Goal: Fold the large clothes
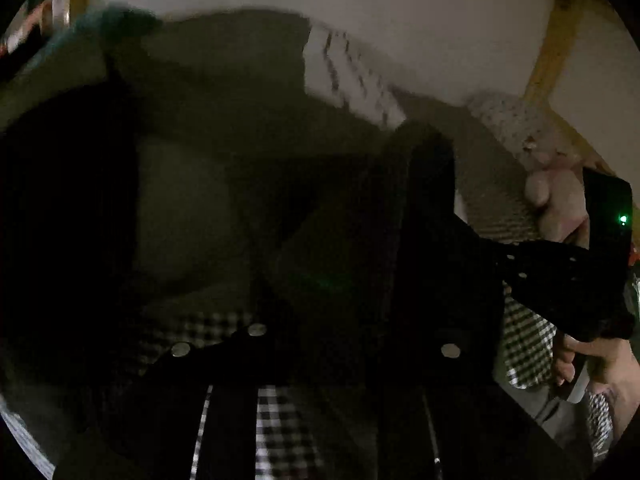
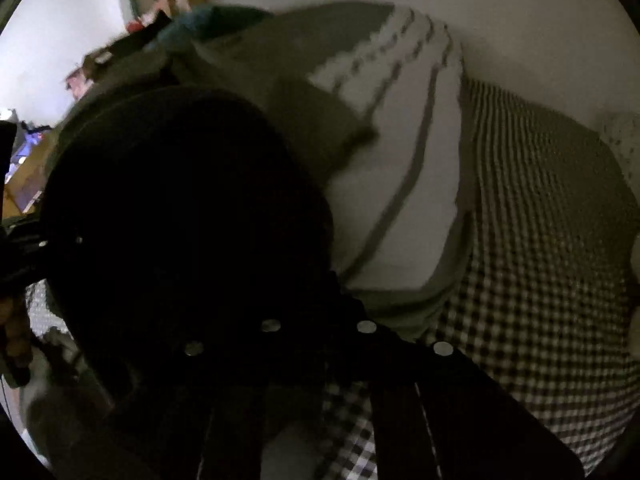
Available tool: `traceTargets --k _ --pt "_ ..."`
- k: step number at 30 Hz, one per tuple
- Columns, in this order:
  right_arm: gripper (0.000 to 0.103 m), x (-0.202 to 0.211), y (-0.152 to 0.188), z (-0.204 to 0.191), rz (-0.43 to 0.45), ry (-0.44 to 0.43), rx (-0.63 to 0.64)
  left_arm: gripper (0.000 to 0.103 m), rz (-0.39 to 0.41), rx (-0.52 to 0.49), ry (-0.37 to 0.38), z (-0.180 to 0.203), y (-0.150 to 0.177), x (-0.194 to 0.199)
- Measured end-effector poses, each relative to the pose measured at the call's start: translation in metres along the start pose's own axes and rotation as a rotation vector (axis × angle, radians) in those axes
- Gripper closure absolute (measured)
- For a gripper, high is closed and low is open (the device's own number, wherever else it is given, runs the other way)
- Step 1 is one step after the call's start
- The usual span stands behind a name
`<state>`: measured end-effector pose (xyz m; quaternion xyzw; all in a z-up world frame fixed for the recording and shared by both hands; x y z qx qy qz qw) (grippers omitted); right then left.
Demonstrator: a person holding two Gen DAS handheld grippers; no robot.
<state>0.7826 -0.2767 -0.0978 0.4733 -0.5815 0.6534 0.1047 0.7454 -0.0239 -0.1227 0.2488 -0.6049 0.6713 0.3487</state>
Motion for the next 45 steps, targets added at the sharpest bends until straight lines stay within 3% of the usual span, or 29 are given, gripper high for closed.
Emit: traceTargets --k 4,9,14,17,20,25,28,34,36,37,38,39,40,42,45 --pt "0.096 0.059 0.004 -0.028 0.147 0.013 0.068 0.090 0.090 -0.083 -0.009 0.023 0.001 0.057" --pt "0.096 0.132 0.018 -0.057 0.300 0.021 0.105 0.091 0.166 -0.126 -0.015 0.042 0.026 0.117" --pt "0.096 0.196 0.080 -0.086 0.390 0.020 0.161 0.091 0.235 -0.200 -0.031 0.070 0.082 0.170" --pt "0.096 0.225 0.136 -0.107 0.429 0.071 0.223 0.091 0.275 -0.232 -0.060 0.082 0.145 0.198" --pt "0.096 0.233 0.198 -0.130 0.378 0.077 0.290 0.091 0.235 -0.253 -0.069 0.090 0.198 0.203" --pt "0.096 0.238 0.282 -0.157 0.278 0.071 0.355 0.091 0.097 -0.226 -0.054 0.093 0.289 0.193" --pt "0.096 0.241 0.310 -0.165 0.248 0.077 0.367 0.091 0.053 -0.208 -0.055 0.090 0.318 0.186" --pt "0.095 0.246 0.336 -0.160 0.222 0.128 0.362 0.089 0.074 -0.358 -0.127 0.119 0.360 0.197" --pt "0.094 0.244 0.348 -0.156 0.187 0.148 0.370 0.069 0.063 -0.408 -0.130 0.127 0.372 0.200" --pt "0.092 0.244 0.355 -0.154 0.169 0.161 0.380 0.049 0.047 -0.437 -0.105 0.132 0.377 0.203" --pt "0.088 0.245 0.361 -0.151 0.154 0.158 0.384 0.023 0.034 -0.456 -0.090 0.134 0.382 0.205" --pt "0.076 0.249 0.369 -0.148 0.130 0.141 0.382 0.014 0.021 -0.472 -0.064 0.136 0.391 0.210" --pt "0.047 0.256 0.374 -0.150 0.133 0.139 0.377 0.012 0.014 -0.483 -0.031 0.139 0.396 0.216" --pt "0.009 0.277 0.381 -0.146 0.178 0.127 0.344 0.012 -0.007 -0.476 0.010 0.140 0.406 0.230" --pt "0.007 0.303 0.369 -0.138 0.241 0.112 0.228 0.011 0.026 -0.339 0.100 0.130 0.395 0.260"
Point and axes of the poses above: each gripper's, at about its wrist camera, not at the fingertips, and x roughly against the way its jaws point, z to its right, y to its underside, the point moved 2 cm from there along -x, roughly the way its jaws point, and after that the axes turned 1 degree about -z, right-handed, at the moved point
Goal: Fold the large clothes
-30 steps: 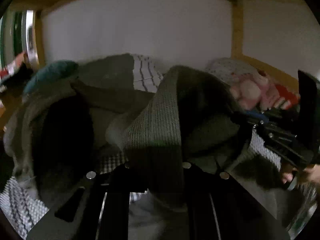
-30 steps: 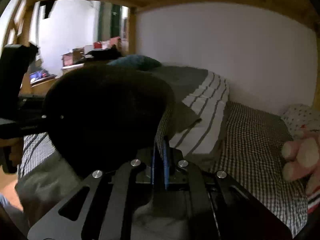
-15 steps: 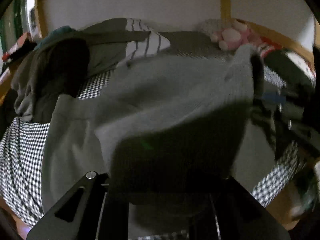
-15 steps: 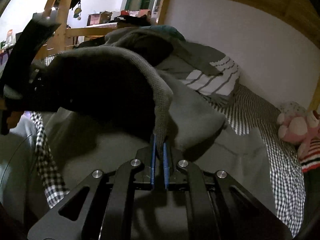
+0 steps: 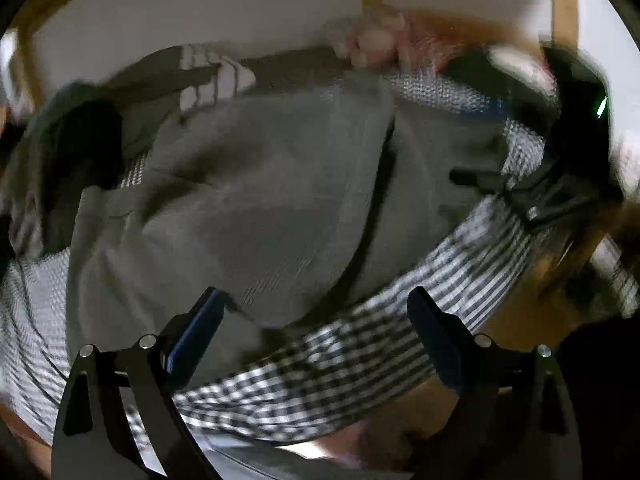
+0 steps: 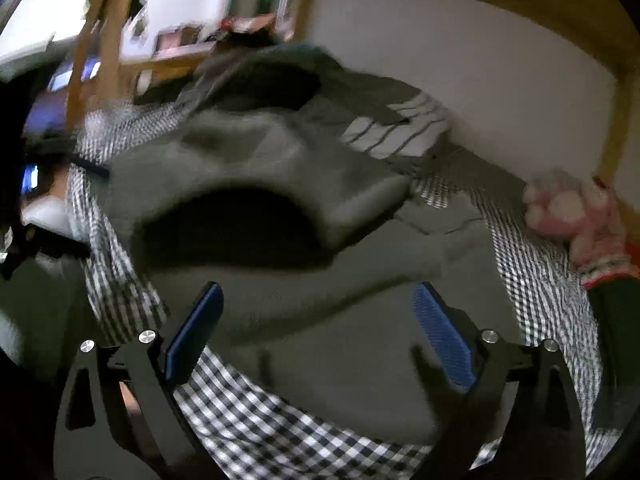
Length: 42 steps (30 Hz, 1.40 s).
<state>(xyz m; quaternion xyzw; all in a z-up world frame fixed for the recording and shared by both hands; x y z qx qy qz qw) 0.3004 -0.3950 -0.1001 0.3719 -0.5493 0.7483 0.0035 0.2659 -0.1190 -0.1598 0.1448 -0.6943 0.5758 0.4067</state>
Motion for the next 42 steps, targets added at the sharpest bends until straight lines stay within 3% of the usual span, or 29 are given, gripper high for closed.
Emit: traceTargets --k 4,8,10,11,13,15,16,18,22,25,36,39,42 --pt "0.004 -0.005 -0.060 0.015 0.068 0.002 -0.176 0.006 0.079 0.224 -0.090 -0.049 -0.058 0.005" --pt "0.004 -0.063 -0.111 0.013 -0.022 -0.003 -0.297 0.006 0.136 0.383 -0.266 -0.104 -0.117 -0.047" --pt "0.004 -0.107 -0.115 0.006 -0.150 0.050 -0.286 0.006 0.052 0.407 -0.304 -0.117 -0.125 -0.089" --pt "0.004 -0.125 -0.109 0.004 -0.218 0.055 -0.287 0.006 -0.037 0.426 -0.294 -0.120 -0.119 -0.118" --pt "0.005 -0.157 -0.086 0.000 -0.347 0.032 -0.311 0.006 -0.129 0.436 -0.280 -0.121 -0.105 -0.149" --pt "0.004 -0.173 -0.058 -0.011 -0.395 0.052 -0.259 0.004 -0.119 0.434 -0.267 -0.120 -0.085 -0.163" --pt "0.004 -0.173 -0.049 -0.021 -0.350 0.100 -0.165 0.004 -0.081 0.435 -0.259 -0.121 -0.081 -0.163" --pt "0.004 -0.168 -0.042 -0.027 -0.295 0.135 -0.141 0.004 -0.037 0.408 -0.269 -0.117 -0.075 -0.163" --pt "0.004 -0.145 -0.052 -0.030 -0.274 0.117 -0.188 0.004 -0.038 0.416 -0.264 -0.120 -0.076 -0.163" --pt "0.004 -0.152 -0.040 -0.039 -0.296 0.145 -0.094 0.004 -0.030 0.412 -0.272 -0.120 -0.076 -0.163" --pt "0.003 -0.148 -0.038 -0.026 -0.274 0.111 -0.160 0.004 -0.029 0.414 -0.276 -0.117 -0.073 -0.159" --pt "0.003 -0.114 -0.040 -0.014 -0.190 0.086 -0.263 0.005 -0.037 0.438 -0.236 -0.119 -0.076 -0.151" --pt "0.003 -0.072 -0.033 0.001 -0.111 0.062 -0.355 0.005 0.034 0.449 -0.230 -0.108 -0.082 -0.126"
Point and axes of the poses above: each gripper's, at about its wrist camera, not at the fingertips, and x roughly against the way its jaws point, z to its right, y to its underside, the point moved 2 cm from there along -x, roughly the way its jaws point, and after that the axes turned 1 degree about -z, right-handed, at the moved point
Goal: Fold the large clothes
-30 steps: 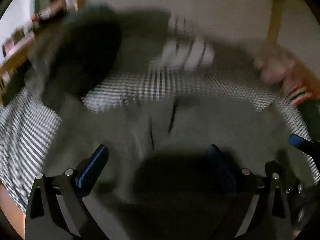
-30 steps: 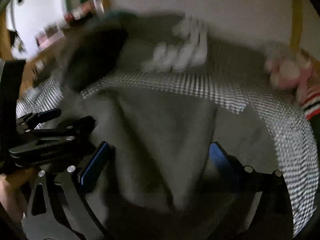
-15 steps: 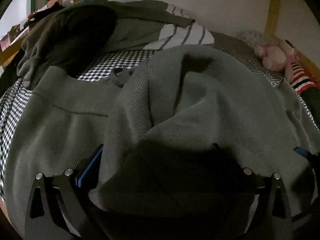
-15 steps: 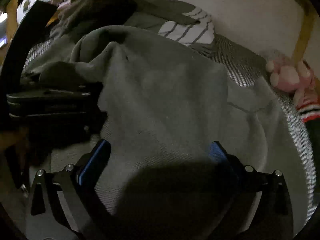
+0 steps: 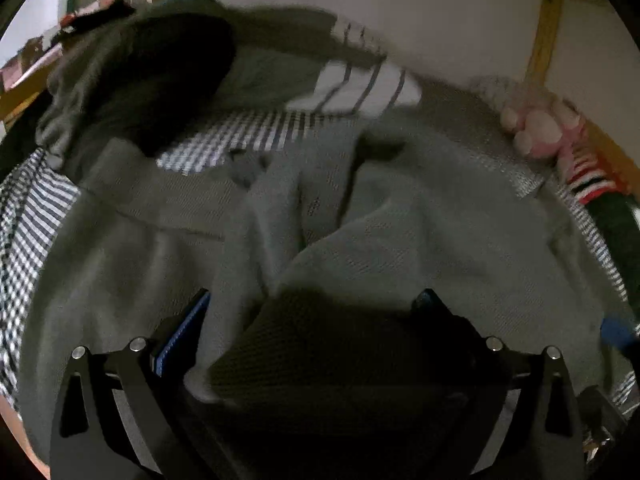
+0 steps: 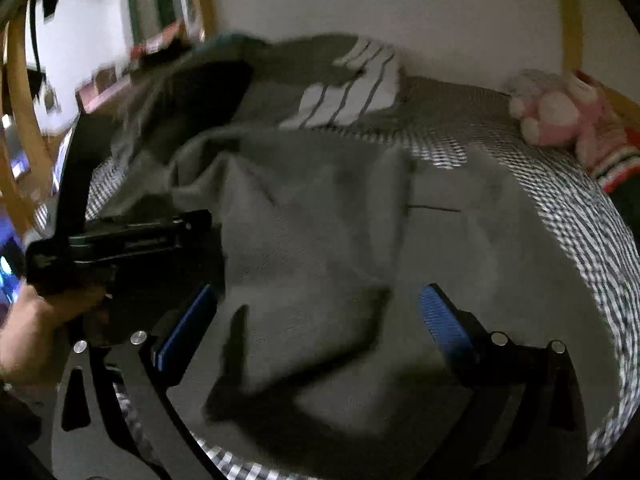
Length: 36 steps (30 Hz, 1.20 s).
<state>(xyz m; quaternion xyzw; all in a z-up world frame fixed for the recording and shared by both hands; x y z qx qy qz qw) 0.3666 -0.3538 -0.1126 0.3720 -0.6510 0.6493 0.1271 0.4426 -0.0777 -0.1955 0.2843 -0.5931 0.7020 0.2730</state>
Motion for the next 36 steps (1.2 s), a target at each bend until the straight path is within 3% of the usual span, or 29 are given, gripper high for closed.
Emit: traceTargets --k 2,5,11,14,17,21,25,27,32,33,34,35,36 --pt "0.003 0.024 0.007 0.017 0.032 -0.002 -0.056 0.005 0.050 -0.025 0.021 0.017 -0.002 0.021" --pt "0.003 0.054 0.023 0.050 0.072 -0.017 -0.192 0.005 0.065 -0.058 0.086 0.049 -0.001 0.037" --pt "0.003 0.076 0.069 0.111 0.065 -0.090 -0.572 0.005 0.059 -0.128 0.152 0.104 0.020 0.029" --pt "0.003 0.071 0.086 0.127 0.045 -0.140 -0.685 0.005 -0.016 -0.166 0.126 0.122 0.040 0.004" --pt "0.003 0.060 0.102 0.137 0.018 -0.206 -0.800 0.005 0.026 -0.234 0.051 0.131 0.058 -0.006" --pt "0.003 0.040 0.121 0.140 -0.011 -0.268 -0.896 0.005 0.044 -0.233 0.052 0.131 0.059 -0.007" --pt "0.003 0.028 0.113 0.141 0.089 -0.351 -0.896 0.005 0.054 -0.237 0.056 0.129 0.060 -0.006" --pt "0.003 0.026 0.102 0.143 0.138 -0.328 -0.861 0.005 0.057 -0.237 0.056 0.129 0.060 -0.007" --pt "0.004 -0.003 0.086 0.147 0.125 -0.296 -0.948 0.005 0.068 -0.234 0.050 0.130 0.064 -0.006" --pt "0.011 -0.004 0.082 0.143 0.121 -0.282 -0.935 0.005 0.068 -0.235 0.049 0.131 0.064 -0.006" --pt "0.046 -0.003 0.078 0.138 0.117 -0.256 -0.907 0.005 0.068 -0.235 0.048 0.131 0.064 -0.006" --pt "0.070 -0.002 0.074 0.133 0.104 -0.236 -0.878 0.005 0.066 -0.235 0.047 0.131 0.064 -0.006" --pt "0.077 0.001 0.069 0.128 0.100 -0.211 -0.843 0.005 0.064 -0.235 0.047 0.131 0.064 -0.005"
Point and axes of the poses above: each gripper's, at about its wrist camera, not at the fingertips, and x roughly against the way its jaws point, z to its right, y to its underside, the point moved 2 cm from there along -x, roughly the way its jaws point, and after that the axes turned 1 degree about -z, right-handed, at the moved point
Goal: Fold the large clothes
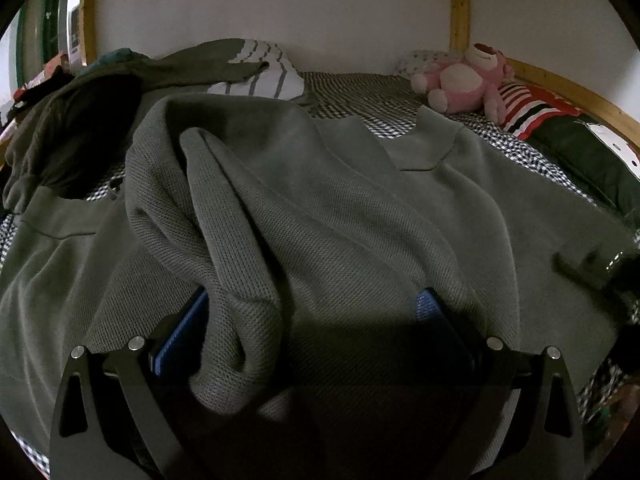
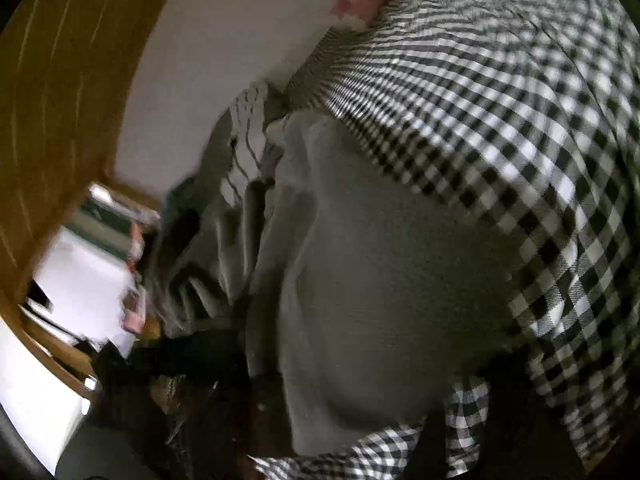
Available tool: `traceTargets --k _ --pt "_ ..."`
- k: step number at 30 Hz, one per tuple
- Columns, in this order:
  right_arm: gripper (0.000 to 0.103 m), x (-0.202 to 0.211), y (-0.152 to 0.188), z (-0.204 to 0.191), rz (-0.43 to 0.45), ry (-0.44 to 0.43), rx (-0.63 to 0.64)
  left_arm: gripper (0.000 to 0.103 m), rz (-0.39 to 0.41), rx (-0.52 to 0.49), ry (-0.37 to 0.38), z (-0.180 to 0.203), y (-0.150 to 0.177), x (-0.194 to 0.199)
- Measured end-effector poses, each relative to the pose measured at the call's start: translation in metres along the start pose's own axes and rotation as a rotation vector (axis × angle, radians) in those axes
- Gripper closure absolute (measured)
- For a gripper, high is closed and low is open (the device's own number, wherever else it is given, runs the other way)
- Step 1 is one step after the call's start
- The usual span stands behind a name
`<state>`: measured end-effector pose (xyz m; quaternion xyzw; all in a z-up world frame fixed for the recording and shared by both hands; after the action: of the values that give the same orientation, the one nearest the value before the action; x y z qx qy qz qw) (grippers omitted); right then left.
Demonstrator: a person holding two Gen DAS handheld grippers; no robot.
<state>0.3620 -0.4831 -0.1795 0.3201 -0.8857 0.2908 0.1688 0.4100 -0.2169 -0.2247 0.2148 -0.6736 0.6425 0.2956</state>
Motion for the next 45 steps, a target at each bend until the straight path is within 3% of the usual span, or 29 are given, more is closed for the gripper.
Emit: traceTargets --k 4,8,10,16,20,24,26,28,30,31,32,35,38,39,40,42,45 --pt "0.077 0.006 -0.002 -0.033 0.016 -0.059 0.121 0.005 -0.012 0.001 -0.003 0.000 -0.001 0.002" --pt "0.067 -0.027 -0.008 -0.019 -0.059 -0.015 0.022 0.005 -0.043 0.036 0.011 -0.006 -0.010 0.010" --pt "0.077 -0.036 -0.011 -0.012 -0.049 -0.018 -0.020 0.005 -0.032 0.079 0.014 -0.015 -0.014 0.020" --pt "0.084 -0.017 -0.024 -0.033 0.027 -0.147 0.005 0.004 -0.106 0.045 -0.088 -0.044 -0.003 0.006" --pt "0.084 -0.007 -0.031 -0.066 0.049 -0.191 0.103 0.004 -0.104 0.041 -0.100 -0.044 -0.002 0.001" --pt "0.084 -0.003 -0.031 -0.107 0.083 -0.228 0.220 0.006 -0.107 0.086 -0.057 -0.059 -0.011 0.019" --pt "0.084 0.001 -0.033 -0.122 0.099 -0.243 0.262 0.006 -0.022 0.150 -0.115 -0.082 -0.016 0.046" --pt "0.084 0.001 -0.035 -0.143 0.114 -0.255 0.330 0.006 0.012 0.190 -0.180 -0.105 -0.015 0.058" --pt "0.084 0.001 -0.030 -0.164 0.117 -0.269 0.396 0.006 -0.078 0.172 -0.167 -0.118 -0.009 0.039" --pt "0.084 -0.001 -0.024 -0.179 0.111 -0.280 0.445 0.006 -0.170 0.156 -0.113 -0.119 -0.002 0.018" --pt "0.084 -0.001 -0.018 -0.189 0.102 -0.285 0.472 0.005 -0.185 0.173 -0.054 -0.121 0.007 0.007" --pt "0.084 -0.011 0.005 -0.222 0.076 -0.303 0.583 0.005 -0.145 0.183 -0.058 -0.121 0.011 0.011" --pt "0.084 -0.016 0.022 -0.250 0.076 -0.319 0.673 0.006 -0.158 0.220 -0.010 -0.129 0.006 0.023" --pt "0.084 -0.017 0.024 -0.259 0.079 -0.329 0.680 0.006 -0.127 0.245 -0.006 -0.138 0.003 0.036" --pt "0.084 -0.018 0.025 -0.263 0.081 -0.336 0.683 0.006 -0.083 0.257 -0.052 -0.149 0.003 0.055" --pt "0.084 -0.020 0.028 -0.277 0.084 -0.348 0.694 0.006 -0.068 0.272 -0.136 -0.164 0.006 0.075" --pt "0.084 -0.027 0.041 -0.295 0.078 -0.359 0.724 0.006 -0.146 0.296 -0.144 -0.194 0.021 0.063"
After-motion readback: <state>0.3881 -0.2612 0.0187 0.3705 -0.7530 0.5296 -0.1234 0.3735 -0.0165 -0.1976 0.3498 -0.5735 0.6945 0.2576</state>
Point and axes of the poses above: each gripper's, at about its wrist camera, not at the fingertips, and x roughly against the way its jaws point, z to its right, y to its underside, the point moved 2 cm from there along -x, roughly the way its jaws point, and after that the axes turned 1 degree about -z, right-handed, at the moved point
